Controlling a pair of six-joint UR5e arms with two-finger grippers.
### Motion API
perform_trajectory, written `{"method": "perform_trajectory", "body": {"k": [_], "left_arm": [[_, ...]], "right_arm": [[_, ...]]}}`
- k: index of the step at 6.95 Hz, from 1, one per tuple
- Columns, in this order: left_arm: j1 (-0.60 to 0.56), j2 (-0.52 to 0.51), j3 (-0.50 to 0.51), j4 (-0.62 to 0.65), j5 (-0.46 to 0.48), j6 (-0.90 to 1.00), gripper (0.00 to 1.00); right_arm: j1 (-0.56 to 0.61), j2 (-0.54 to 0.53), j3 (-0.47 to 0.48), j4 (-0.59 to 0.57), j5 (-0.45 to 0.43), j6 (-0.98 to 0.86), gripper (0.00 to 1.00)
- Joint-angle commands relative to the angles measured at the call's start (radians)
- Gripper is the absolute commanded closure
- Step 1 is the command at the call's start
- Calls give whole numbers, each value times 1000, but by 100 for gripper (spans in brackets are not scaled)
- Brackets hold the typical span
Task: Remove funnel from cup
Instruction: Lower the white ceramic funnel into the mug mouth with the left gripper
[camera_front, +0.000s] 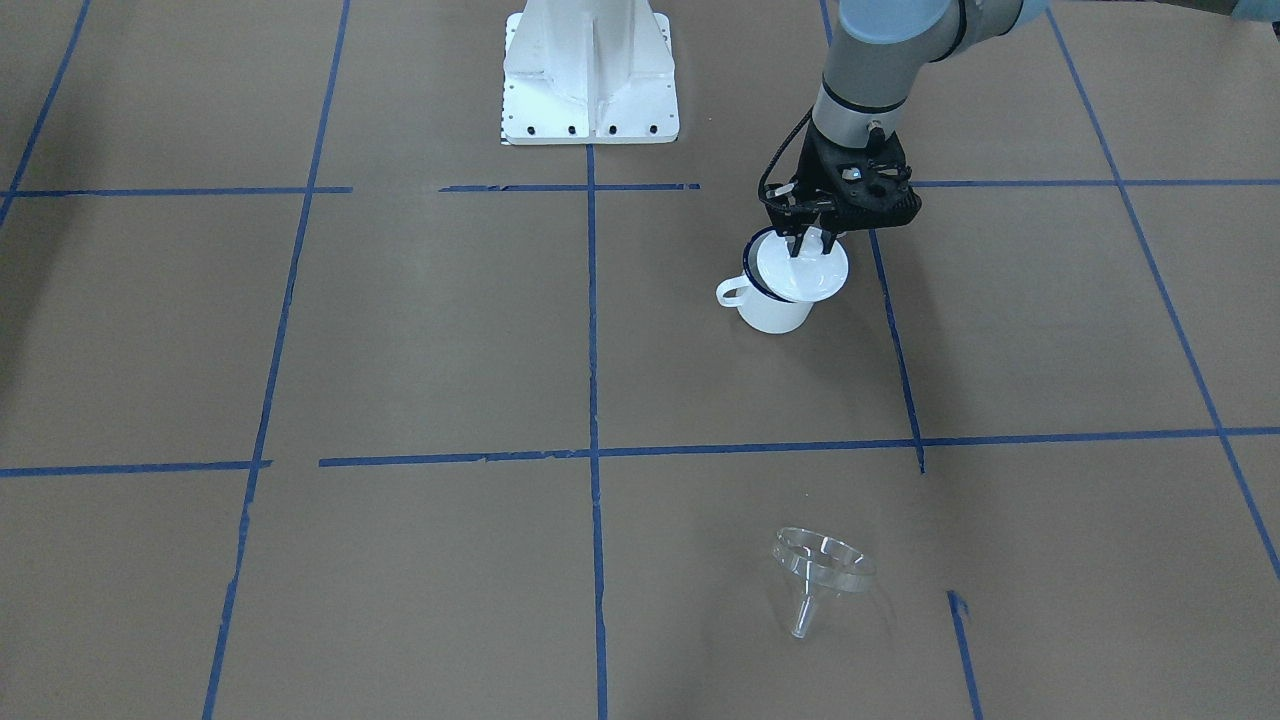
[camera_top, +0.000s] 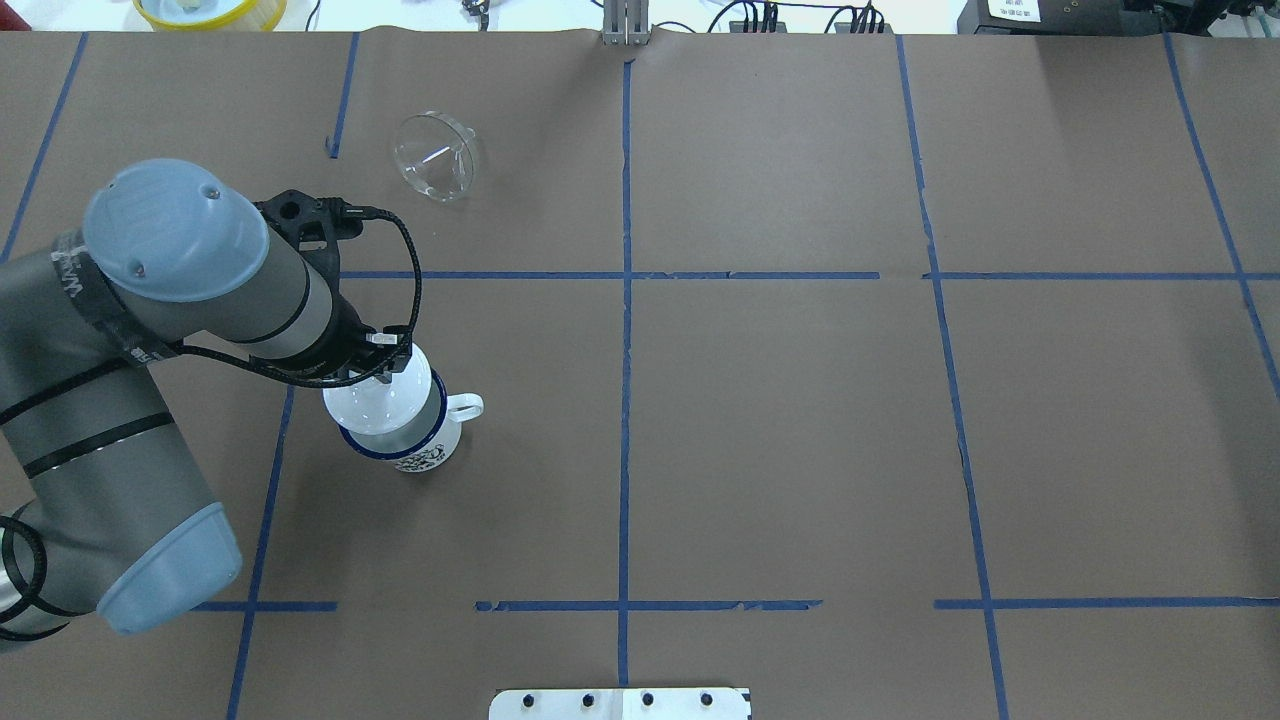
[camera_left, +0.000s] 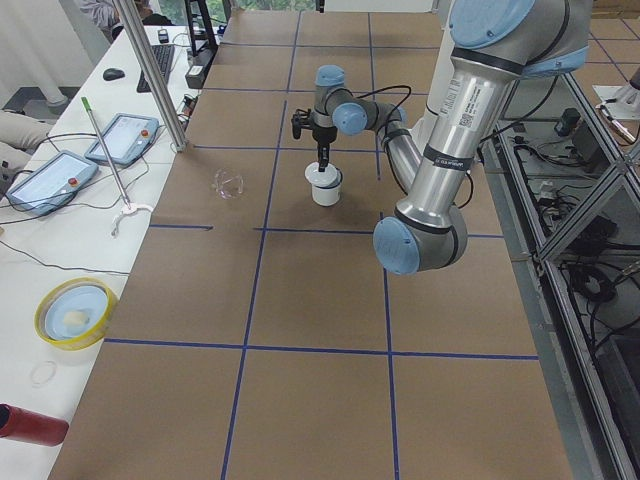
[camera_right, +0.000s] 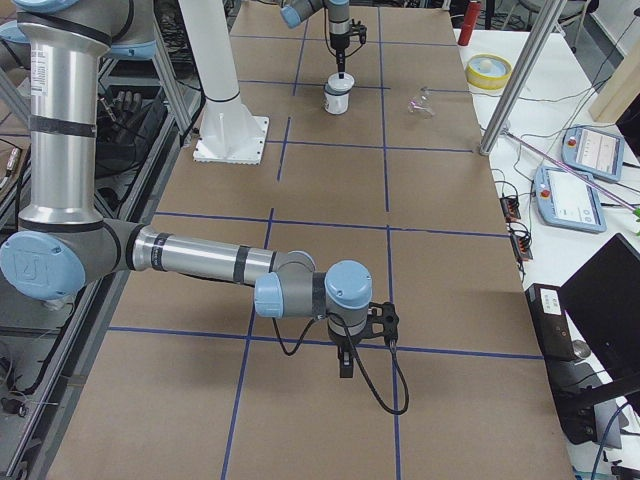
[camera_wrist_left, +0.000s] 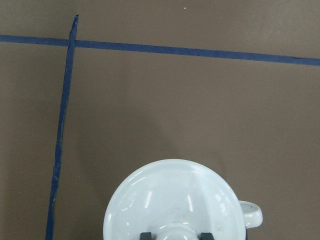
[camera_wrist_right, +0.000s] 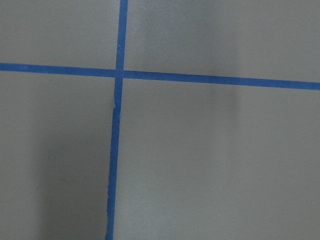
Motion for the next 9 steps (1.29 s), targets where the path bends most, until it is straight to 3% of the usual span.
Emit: {"method": "perform_trajectory", "body": {"k": [1, 9], "left_arm": [[4, 2, 4, 0, -23, 0, 100], [16, 2, 11, 0, -29, 3, 100]], "right_arm": [[0, 0, 0, 0, 0, 0, 0], [0, 0, 0, 0, 0, 0, 0]]}}
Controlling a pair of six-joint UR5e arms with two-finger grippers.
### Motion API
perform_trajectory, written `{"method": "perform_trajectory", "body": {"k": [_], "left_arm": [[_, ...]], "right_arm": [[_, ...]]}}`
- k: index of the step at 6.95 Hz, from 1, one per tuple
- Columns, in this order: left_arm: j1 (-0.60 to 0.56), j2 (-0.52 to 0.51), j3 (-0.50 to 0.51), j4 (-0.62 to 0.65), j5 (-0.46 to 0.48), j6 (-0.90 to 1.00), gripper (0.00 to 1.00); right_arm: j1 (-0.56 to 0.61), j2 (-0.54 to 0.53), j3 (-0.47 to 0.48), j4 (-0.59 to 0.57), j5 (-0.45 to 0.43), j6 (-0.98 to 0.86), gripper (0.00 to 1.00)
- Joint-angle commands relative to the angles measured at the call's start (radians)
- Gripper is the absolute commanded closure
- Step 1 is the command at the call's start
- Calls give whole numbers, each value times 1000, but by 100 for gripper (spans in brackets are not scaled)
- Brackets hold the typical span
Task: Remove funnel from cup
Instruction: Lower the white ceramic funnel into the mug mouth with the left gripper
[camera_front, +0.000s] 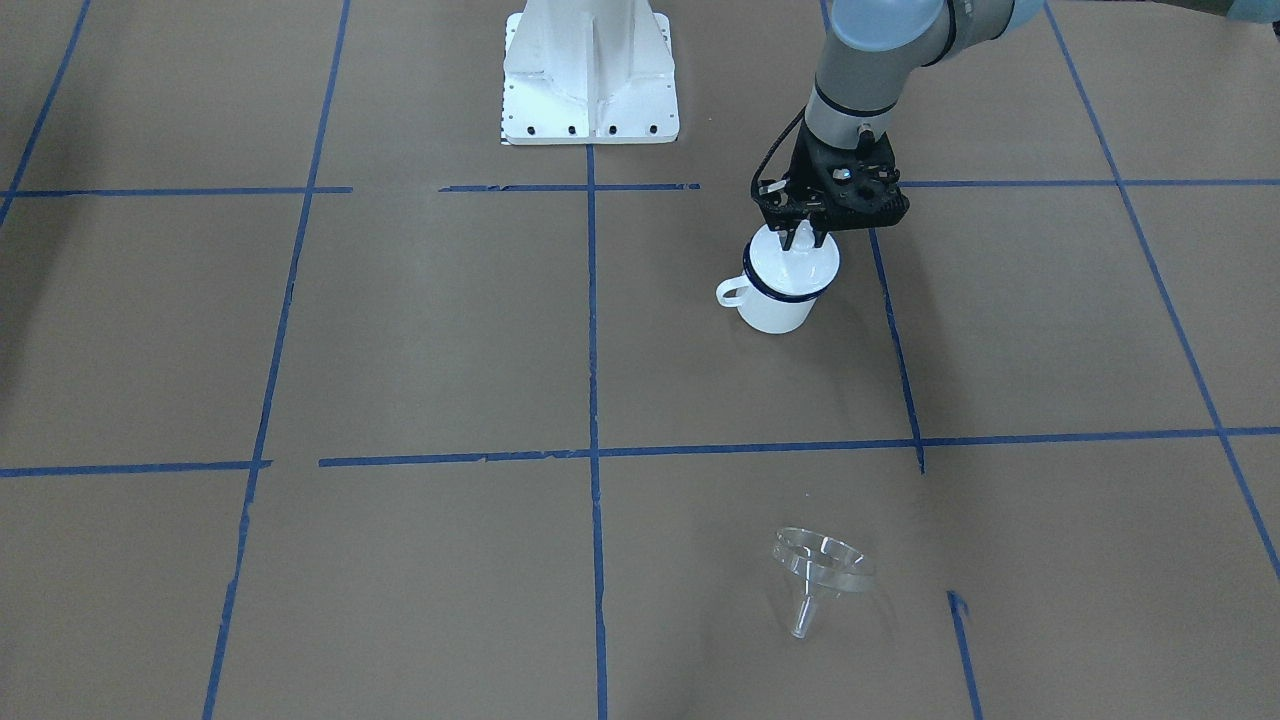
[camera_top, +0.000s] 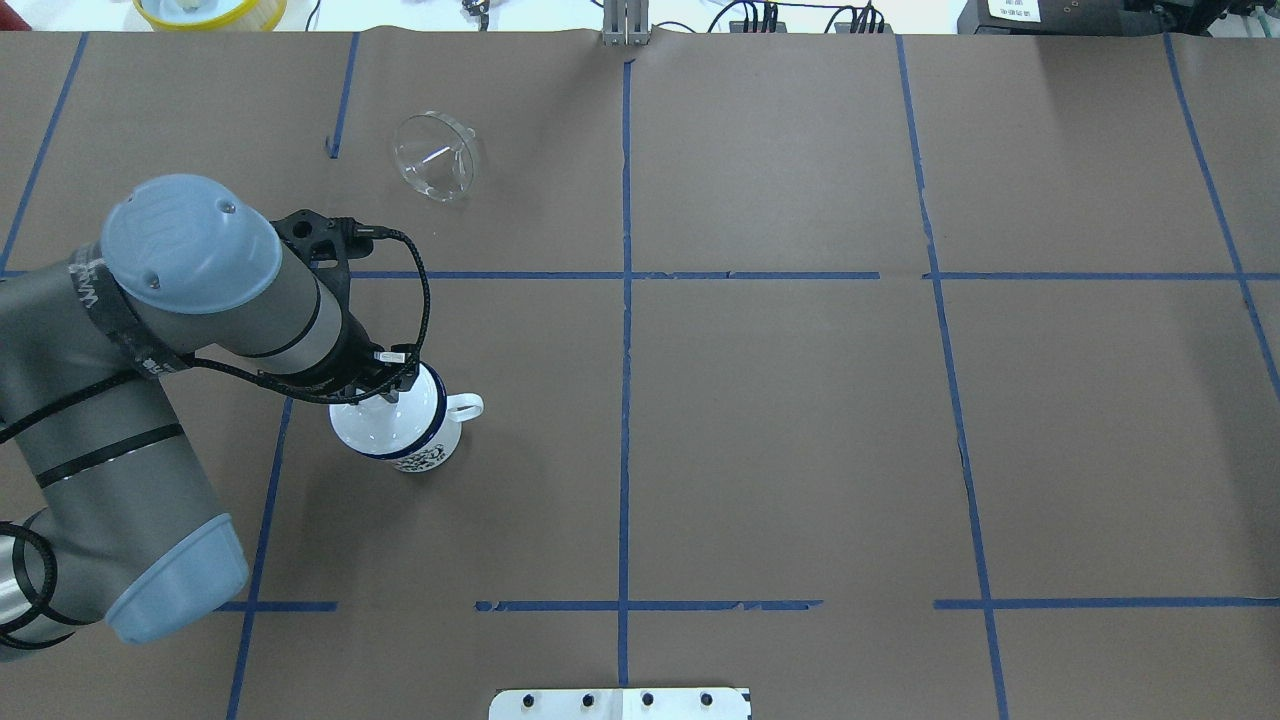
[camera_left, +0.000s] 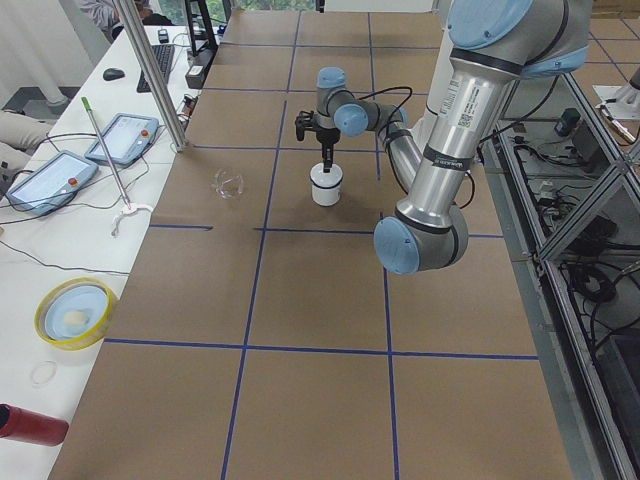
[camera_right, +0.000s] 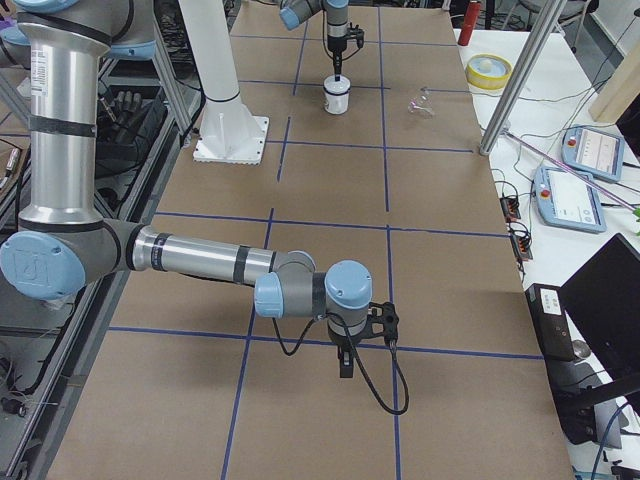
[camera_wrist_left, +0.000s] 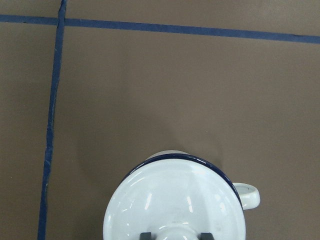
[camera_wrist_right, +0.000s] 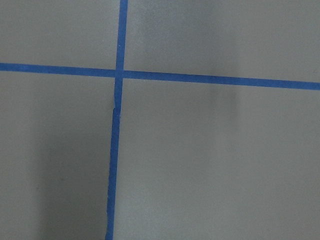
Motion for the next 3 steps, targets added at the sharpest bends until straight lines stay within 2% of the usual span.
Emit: {"method": "perform_trajectory", "body": {"k": [1, 2, 3], "left_arm": [[1, 1, 4, 0, 0, 5, 92], [1, -1, 1, -2, 0, 5, 73], [1, -1, 1, -2, 0, 3, 10]], "right_arm": [[0, 0, 0, 0, 0, 0, 0], [0, 0, 0, 0, 0, 0, 0], [0, 0, 0, 0, 0, 0, 0]]}}
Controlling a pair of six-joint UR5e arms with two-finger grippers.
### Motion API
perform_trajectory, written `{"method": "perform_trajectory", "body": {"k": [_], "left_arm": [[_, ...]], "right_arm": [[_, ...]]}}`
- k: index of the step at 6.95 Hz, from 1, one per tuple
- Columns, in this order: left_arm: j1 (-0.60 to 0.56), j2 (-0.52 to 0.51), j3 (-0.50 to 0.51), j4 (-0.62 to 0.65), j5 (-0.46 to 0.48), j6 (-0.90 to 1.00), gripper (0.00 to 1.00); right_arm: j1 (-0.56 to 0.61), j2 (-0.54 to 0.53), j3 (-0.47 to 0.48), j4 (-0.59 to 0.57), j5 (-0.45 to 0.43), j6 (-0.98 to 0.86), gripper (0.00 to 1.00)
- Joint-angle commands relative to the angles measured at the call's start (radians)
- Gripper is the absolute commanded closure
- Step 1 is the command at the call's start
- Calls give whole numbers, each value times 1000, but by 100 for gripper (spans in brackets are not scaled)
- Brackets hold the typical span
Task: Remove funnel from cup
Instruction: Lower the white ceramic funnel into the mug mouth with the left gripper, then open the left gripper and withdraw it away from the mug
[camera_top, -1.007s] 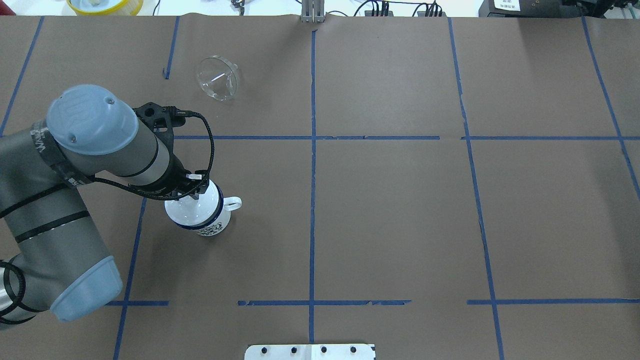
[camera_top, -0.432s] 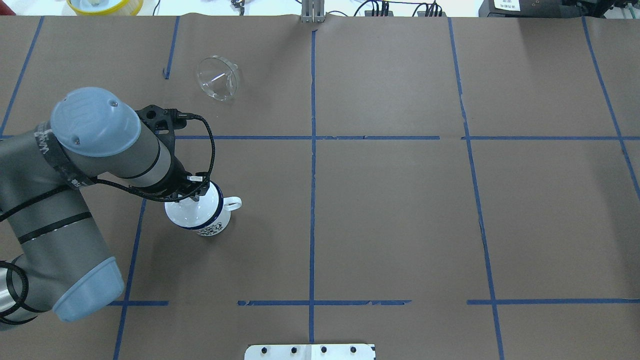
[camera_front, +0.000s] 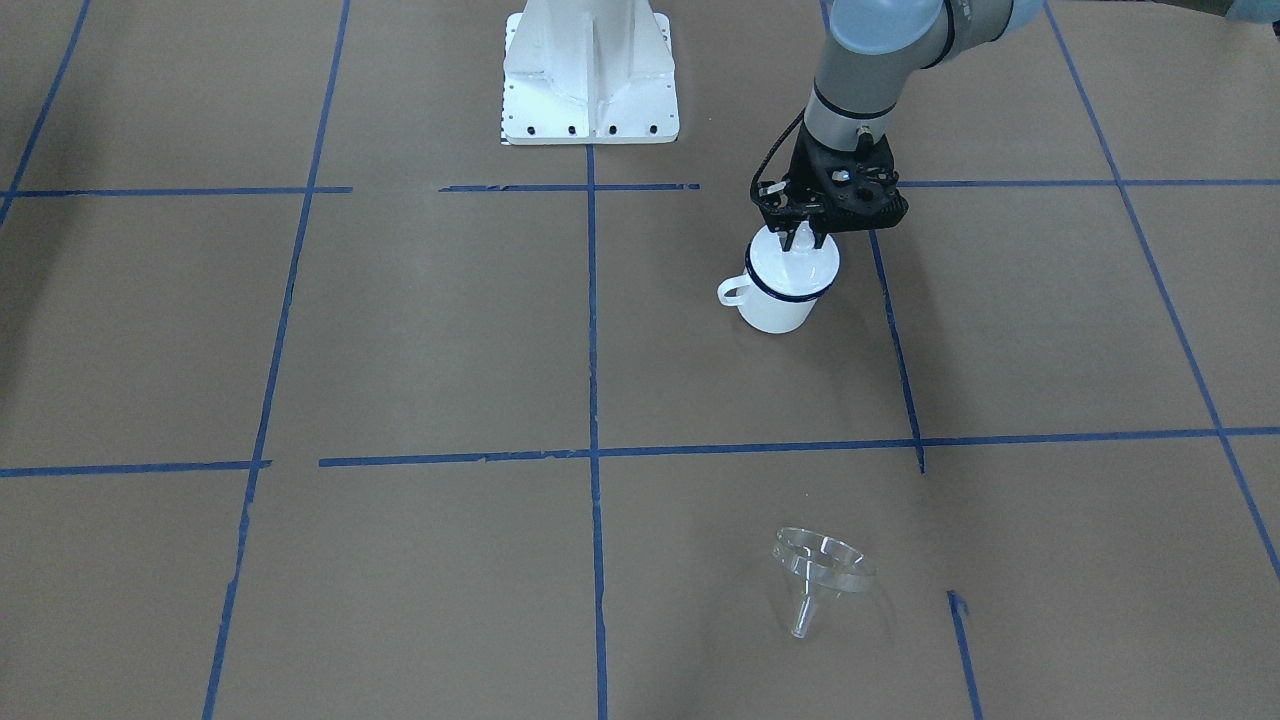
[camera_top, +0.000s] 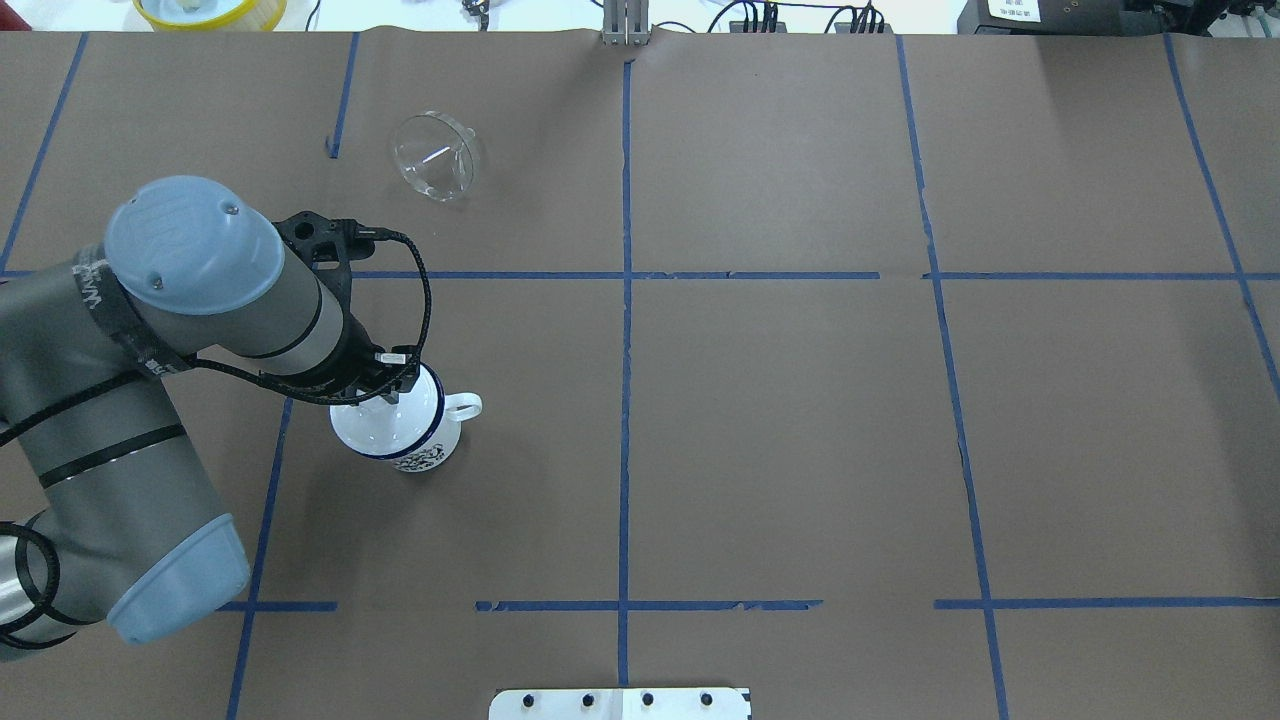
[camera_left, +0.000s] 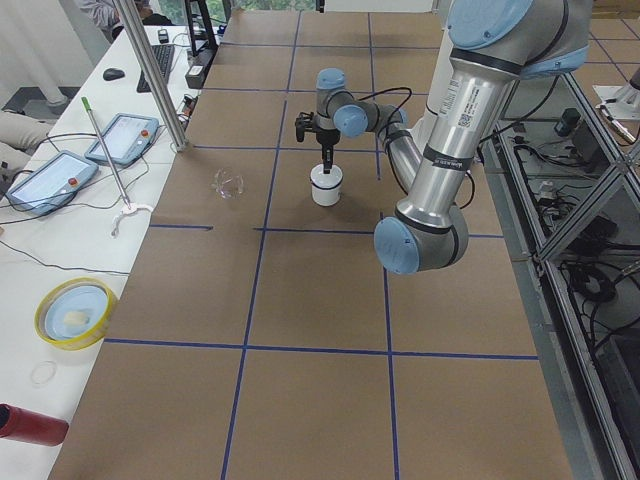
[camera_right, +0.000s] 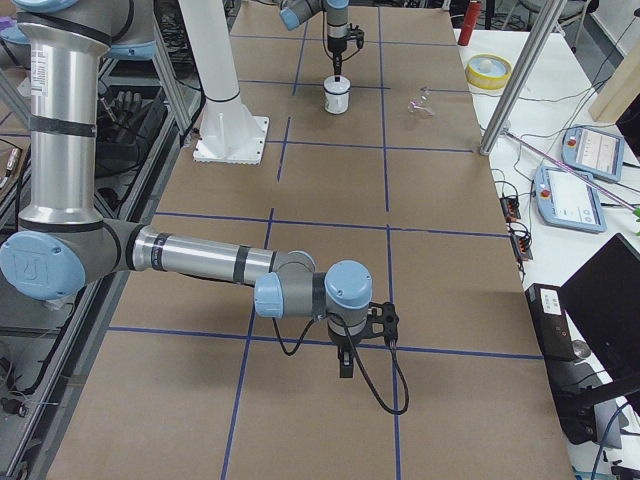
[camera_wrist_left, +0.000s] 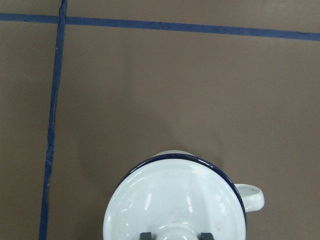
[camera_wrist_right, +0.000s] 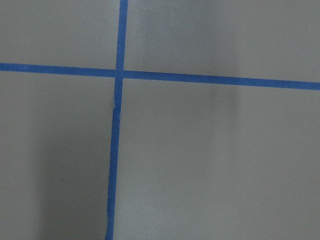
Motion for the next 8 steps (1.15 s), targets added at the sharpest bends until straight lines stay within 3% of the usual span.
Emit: {"method": "perform_trajectory", "body": {"k": [1, 4, 5, 8], "left_arm": [[0, 0, -1, -1, 2, -4, 0], [-15, 9, -46, 1, 0, 22, 0], [-44, 51, -80, 1, -5, 162, 0], [-439, 237, -74, -1, -193, 778, 0]], "right_arm": [[0, 0, 0, 0, 0, 0, 0], [0, 0, 0, 0, 0, 0, 0], [0, 0, 0, 0, 0, 0, 0], [0, 0, 0, 0, 0, 0, 0]]}}
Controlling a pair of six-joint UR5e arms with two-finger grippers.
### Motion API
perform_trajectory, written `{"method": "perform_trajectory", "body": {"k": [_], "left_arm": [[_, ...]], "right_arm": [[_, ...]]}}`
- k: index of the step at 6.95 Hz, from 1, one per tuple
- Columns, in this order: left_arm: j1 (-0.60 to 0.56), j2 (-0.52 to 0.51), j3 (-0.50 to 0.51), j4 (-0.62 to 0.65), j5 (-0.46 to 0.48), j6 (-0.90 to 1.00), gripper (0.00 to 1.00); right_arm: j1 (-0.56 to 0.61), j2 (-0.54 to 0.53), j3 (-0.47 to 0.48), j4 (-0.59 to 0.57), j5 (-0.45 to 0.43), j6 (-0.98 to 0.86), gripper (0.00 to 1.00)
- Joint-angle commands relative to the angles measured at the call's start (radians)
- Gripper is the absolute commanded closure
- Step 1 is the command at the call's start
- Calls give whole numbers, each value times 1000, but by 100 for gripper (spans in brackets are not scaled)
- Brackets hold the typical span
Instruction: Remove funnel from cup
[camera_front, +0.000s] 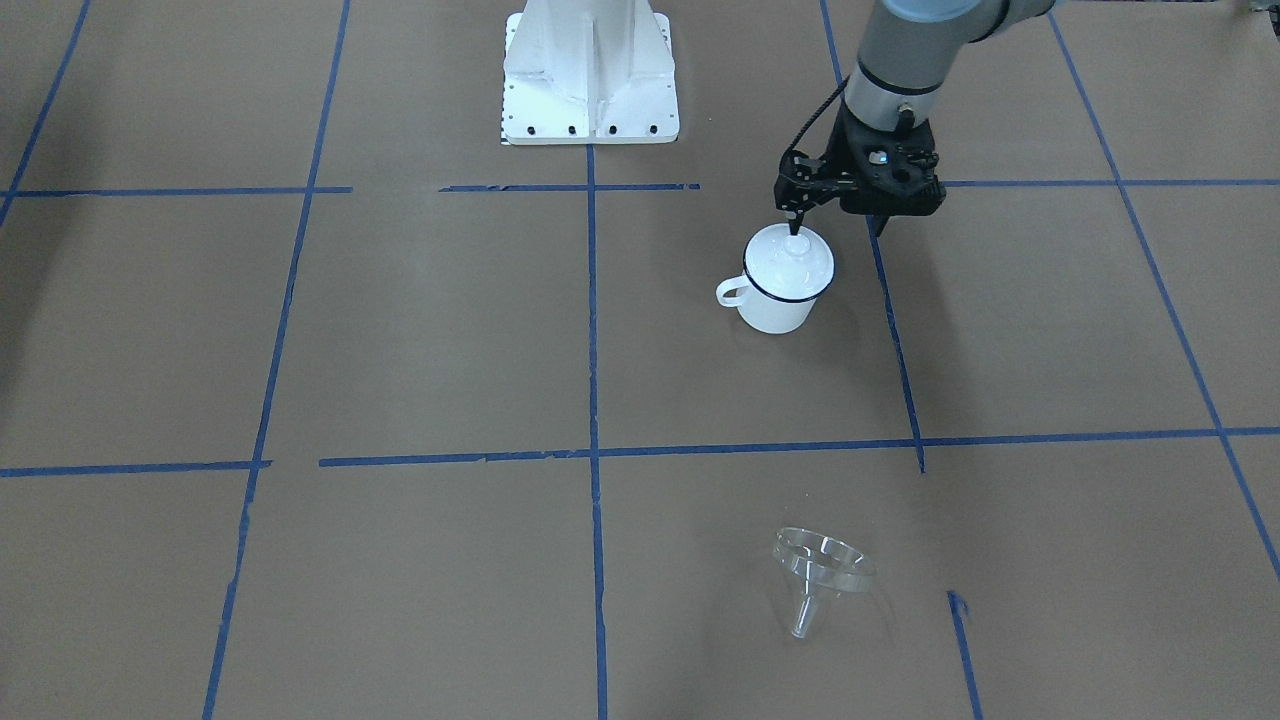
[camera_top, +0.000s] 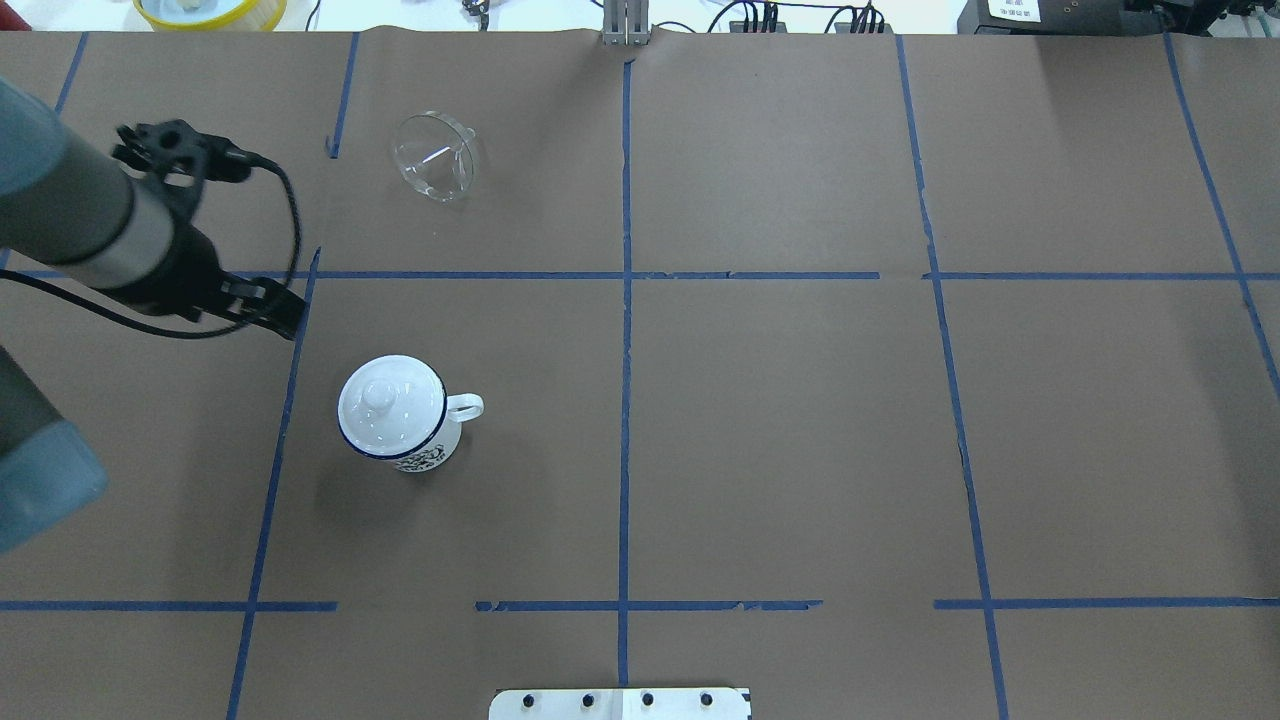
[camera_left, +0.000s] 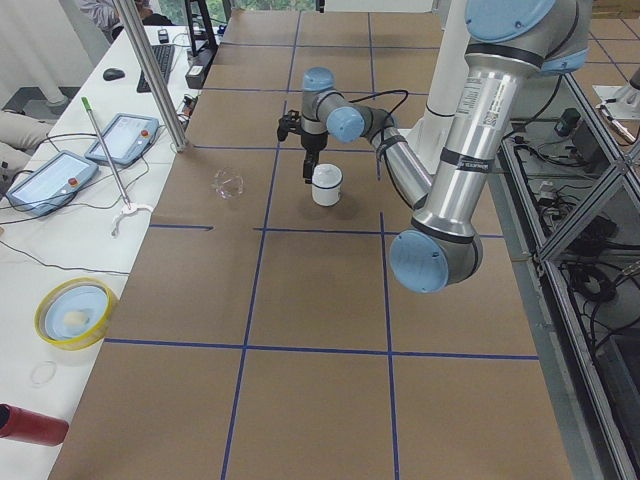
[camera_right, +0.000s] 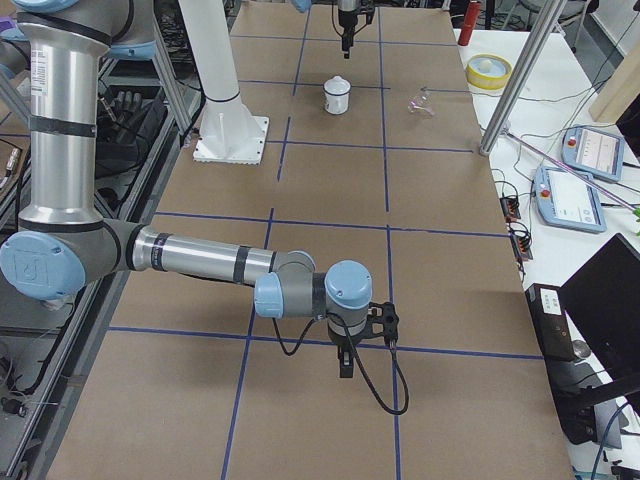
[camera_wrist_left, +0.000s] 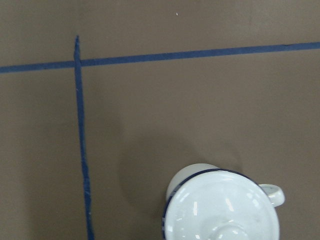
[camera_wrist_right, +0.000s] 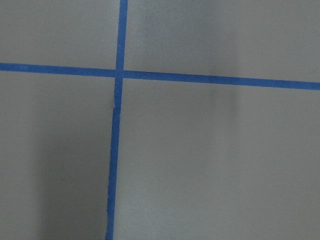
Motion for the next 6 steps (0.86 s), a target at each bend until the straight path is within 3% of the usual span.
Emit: {"method": "perform_trajectory", "body": {"k": [1, 3, 4, 6], "left_arm": [[-304, 154, 38, 0, -131, 428, 0], [-563, 275, 184, 0, -196, 804, 0], [-653, 320, 282, -6, -215, 815, 0], [-710, 444, 315, -145, -216, 815, 0]], "right_arm": [[0, 0, 0, 0, 0, 0, 0], [0, 0, 0, 0, 0, 0, 0], [0, 0, 0, 0, 0, 0, 0], [0, 0, 0, 0, 0, 0, 0]]}}
